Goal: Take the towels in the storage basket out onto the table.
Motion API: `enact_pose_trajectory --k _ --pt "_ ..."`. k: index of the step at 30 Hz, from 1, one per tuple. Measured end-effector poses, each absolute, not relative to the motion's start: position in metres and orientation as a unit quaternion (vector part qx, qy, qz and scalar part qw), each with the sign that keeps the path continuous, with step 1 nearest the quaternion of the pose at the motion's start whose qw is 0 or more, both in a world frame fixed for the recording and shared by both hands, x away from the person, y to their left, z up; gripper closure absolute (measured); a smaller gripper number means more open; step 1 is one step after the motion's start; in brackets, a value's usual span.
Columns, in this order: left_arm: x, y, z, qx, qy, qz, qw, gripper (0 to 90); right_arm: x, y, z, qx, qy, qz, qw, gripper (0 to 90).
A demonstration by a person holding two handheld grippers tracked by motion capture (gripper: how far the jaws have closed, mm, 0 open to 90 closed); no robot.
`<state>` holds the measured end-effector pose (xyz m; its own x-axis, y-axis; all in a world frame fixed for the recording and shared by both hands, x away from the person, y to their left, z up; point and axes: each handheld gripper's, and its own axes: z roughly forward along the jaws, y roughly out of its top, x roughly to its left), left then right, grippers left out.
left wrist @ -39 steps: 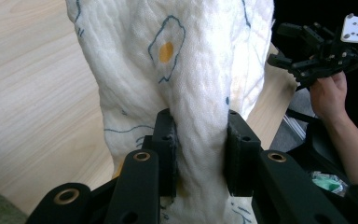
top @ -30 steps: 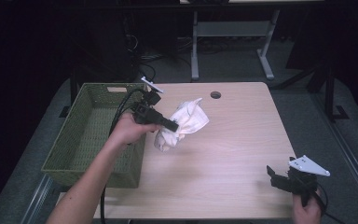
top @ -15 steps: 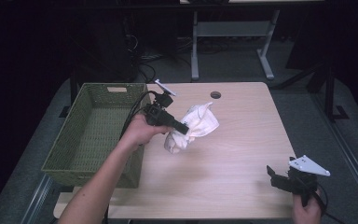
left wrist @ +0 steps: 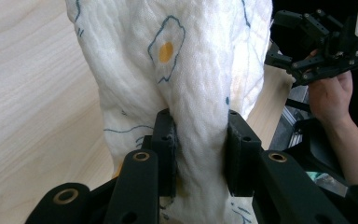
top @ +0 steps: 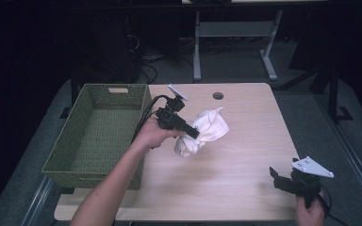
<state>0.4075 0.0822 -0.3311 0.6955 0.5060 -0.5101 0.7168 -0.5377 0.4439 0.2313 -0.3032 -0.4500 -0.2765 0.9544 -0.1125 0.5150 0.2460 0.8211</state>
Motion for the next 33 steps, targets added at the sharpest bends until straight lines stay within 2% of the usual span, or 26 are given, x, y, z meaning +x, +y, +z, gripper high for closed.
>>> enact_pose_trajectory --k 33 --pt "0.414 0.029 -0.382 0.86 0.365 -0.184 0.306 68.1 0.232 -0.304 -0.449 0.506 0.722 0.346 0.321 13.9"
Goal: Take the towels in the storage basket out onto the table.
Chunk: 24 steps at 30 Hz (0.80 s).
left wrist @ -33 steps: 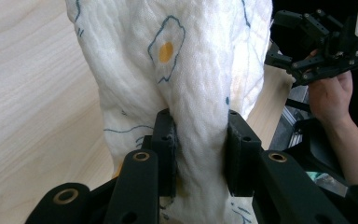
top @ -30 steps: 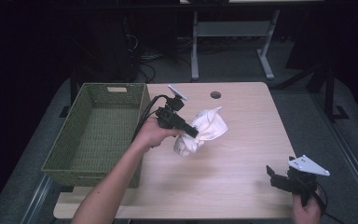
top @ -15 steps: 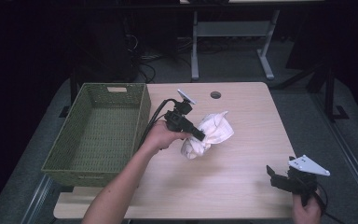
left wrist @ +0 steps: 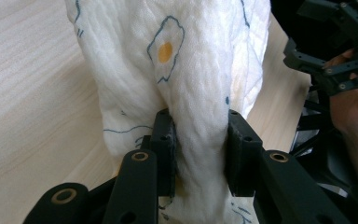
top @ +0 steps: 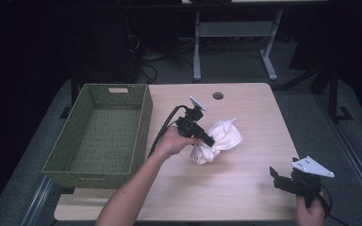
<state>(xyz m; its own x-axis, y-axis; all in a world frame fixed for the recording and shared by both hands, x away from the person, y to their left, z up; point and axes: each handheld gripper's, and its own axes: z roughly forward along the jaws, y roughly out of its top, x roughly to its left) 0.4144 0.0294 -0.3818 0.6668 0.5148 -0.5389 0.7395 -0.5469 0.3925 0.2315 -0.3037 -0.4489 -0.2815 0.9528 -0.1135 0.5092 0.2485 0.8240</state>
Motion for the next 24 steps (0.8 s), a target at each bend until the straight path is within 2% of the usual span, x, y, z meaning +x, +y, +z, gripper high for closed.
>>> enact_pose_trajectory --k 16,24 --pt "0.417 0.018 -0.407 0.858 0.377 -0.19 0.294 65.3 0.232 -0.303 -0.45 0.506 0.723 0.345 0.32 13.9" --pt "0.417 0.02 -0.409 0.855 0.382 -0.185 0.297 54.7 0.232 -0.303 -0.45 0.506 0.724 0.344 0.32 13.9"
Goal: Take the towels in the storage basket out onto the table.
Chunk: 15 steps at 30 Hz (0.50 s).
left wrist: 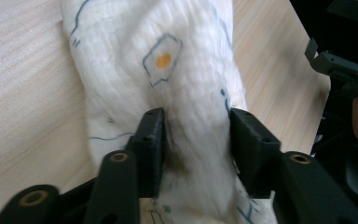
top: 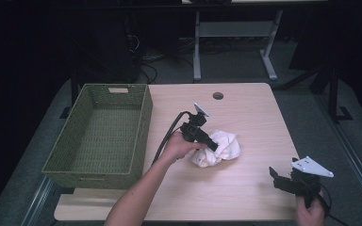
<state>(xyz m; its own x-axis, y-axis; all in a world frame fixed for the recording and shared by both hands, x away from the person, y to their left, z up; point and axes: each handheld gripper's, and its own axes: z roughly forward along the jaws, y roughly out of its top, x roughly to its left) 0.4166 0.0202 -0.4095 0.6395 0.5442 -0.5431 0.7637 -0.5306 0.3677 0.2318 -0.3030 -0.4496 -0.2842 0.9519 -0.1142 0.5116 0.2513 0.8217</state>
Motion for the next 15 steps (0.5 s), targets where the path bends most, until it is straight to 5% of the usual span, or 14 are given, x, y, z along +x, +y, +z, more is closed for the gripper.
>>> enact_pose_trajectory --k 15 --pt "0.401 0.035 -0.398 0.851 0.37 -0.157 0.337 42.1 0.232 -0.301 -0.451 0.507 0.725 0.341 0.319 13.9"
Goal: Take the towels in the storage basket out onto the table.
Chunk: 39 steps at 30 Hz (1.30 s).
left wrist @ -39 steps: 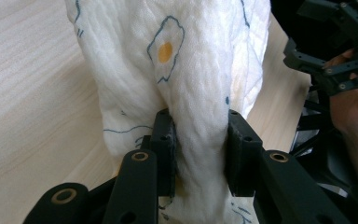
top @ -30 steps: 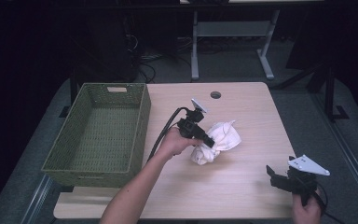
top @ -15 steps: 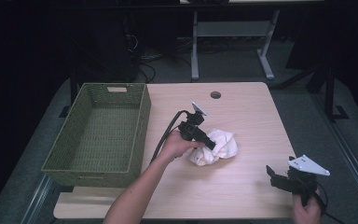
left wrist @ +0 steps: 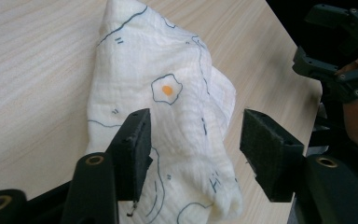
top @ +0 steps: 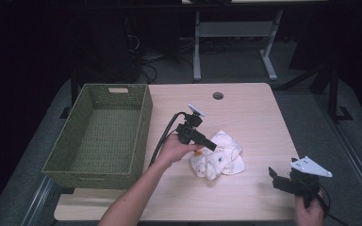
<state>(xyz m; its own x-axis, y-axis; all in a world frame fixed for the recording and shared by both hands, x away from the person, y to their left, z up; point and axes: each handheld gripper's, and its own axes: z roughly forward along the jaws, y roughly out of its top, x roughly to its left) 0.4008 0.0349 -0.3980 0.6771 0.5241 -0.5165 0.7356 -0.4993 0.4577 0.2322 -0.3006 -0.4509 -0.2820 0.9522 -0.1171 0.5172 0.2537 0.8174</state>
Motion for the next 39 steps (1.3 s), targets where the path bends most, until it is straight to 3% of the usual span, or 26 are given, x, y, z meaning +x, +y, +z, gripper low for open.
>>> enact_pose_trajectory --k 19,39 --pt "0.374 0.069 -0.393 0.834 0.369 -0.137 0.387 24.6 0.234 -0.297 -0.453 0.507 0.728 0.333 0.319 13.9" --pt "0.337 0.091 -0.401 0.827 0.353 -0.138 0.415 24.3 0.234 -0.296 -0.454 0.507 0.729 0.331 0.319 13.9"
